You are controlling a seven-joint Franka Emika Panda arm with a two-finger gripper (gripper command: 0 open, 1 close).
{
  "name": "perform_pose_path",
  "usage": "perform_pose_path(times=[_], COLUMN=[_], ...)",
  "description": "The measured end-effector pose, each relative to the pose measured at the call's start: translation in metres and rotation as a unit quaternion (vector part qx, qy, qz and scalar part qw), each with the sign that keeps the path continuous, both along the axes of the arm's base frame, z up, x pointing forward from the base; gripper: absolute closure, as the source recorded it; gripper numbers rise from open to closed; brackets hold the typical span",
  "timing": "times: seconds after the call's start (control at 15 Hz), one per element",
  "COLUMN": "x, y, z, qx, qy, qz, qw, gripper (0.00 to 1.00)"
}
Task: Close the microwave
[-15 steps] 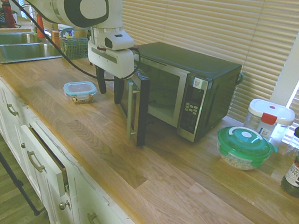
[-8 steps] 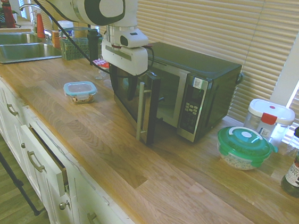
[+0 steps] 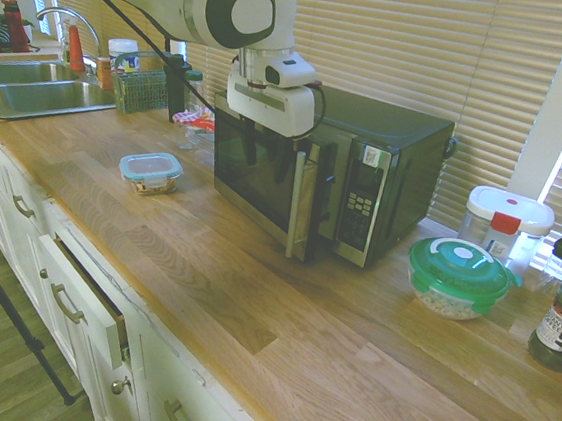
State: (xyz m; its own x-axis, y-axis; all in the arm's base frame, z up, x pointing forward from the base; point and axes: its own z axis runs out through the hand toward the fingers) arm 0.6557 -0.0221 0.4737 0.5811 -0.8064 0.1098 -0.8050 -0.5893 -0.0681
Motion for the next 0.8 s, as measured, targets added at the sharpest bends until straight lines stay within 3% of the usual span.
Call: perform_pose_path(times=[0.8], x=[0.033], y=[-0.009], z=[0.008], qx=[-0.004], qy=[0.004], qz=[0.045], qw=[0.999], gripper=[0.0])
